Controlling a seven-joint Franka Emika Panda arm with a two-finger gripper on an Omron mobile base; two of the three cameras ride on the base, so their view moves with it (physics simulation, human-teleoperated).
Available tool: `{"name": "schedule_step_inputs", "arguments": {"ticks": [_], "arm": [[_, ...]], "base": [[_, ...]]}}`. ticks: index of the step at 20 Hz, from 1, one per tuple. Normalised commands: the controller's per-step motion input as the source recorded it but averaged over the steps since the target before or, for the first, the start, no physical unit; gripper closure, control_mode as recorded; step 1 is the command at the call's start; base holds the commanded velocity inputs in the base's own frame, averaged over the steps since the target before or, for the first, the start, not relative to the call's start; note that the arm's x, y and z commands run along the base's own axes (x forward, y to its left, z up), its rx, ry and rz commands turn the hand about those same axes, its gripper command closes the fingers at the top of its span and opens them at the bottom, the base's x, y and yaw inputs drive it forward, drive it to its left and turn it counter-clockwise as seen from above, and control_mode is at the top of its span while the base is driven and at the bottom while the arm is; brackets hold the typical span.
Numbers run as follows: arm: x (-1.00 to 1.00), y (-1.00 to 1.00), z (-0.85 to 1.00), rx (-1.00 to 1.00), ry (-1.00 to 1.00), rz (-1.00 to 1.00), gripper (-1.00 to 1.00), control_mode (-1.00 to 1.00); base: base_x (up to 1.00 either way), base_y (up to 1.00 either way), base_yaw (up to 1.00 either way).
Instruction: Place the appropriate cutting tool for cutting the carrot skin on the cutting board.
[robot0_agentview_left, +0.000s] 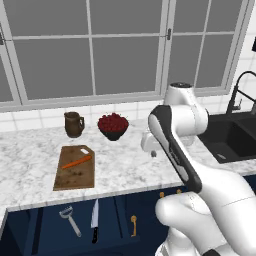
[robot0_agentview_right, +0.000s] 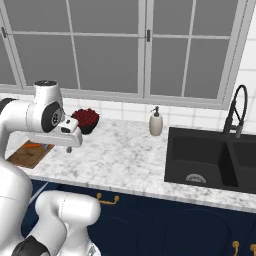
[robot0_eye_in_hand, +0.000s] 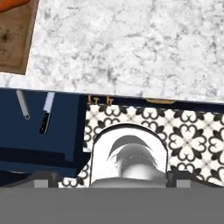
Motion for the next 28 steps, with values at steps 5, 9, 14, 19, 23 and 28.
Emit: {"name": "schedule_step_inputs", "arguments": {"ticks": [5,9,14,19,23,28], "arm": [[0.06,0.54,-0.50,0.00,0.07,-0.13,-1.00,-1.00],[-0.14,0.71,-0.74,0.04,0.02,-0.06,-1.00,-1.00],[0.00,0.40,-0.31,0.00,0.04,-0.01,-1.00,-1.00],[-0.06,0.00,-0.12,-0.01,0.00,0.00,-1.00,-1.00],[-0.18,0.00,-0.06,0.00,0.00,0.00,-1.00,-1.00],[-0.26,0.00,-0.11,-0.02,0.01,0.02,-1.00,-1.00]], "base": [[0.00,0.00,0.00],[0.00,0.00,0.00],[0.00,0.00,0.00],[0.00,0.00,0.00],[0.00,0.00,0.00],[0.00,0.00,0.00]]}}
